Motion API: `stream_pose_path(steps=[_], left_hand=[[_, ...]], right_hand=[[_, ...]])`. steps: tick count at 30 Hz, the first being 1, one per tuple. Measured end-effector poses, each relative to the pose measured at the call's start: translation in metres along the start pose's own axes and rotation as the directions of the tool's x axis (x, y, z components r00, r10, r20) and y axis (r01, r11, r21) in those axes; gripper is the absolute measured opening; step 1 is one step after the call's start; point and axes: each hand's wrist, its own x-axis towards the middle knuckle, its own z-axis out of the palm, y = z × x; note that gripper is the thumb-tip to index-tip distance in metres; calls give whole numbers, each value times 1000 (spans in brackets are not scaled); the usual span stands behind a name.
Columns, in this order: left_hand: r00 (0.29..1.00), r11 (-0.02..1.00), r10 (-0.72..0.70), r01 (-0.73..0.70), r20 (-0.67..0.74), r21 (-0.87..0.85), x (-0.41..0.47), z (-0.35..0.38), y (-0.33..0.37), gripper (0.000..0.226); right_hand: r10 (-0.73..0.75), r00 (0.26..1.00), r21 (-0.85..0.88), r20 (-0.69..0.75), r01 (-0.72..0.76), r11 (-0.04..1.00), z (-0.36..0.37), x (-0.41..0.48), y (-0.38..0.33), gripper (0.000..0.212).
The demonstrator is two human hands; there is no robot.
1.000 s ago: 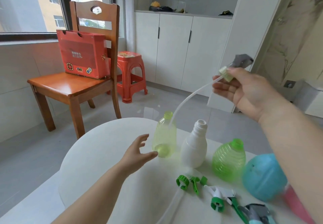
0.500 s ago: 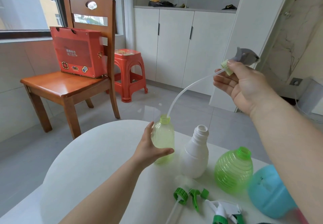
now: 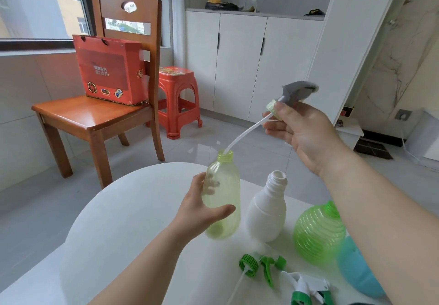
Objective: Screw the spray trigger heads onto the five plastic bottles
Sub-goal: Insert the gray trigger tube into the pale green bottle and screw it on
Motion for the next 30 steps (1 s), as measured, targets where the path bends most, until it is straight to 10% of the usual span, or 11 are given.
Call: stream_pose_path(steps=[16,30], left_hand=[[997,950,-46,61,59,-306,-77,-23,6,64],[994,971,-100,89,-37,-224,-66,-34,-3,84]], right_hand=[[194,924,-41,329,-191,981,52,-63,25,11],[180,882,-63,435,-170,983,58,-41,51,25]])
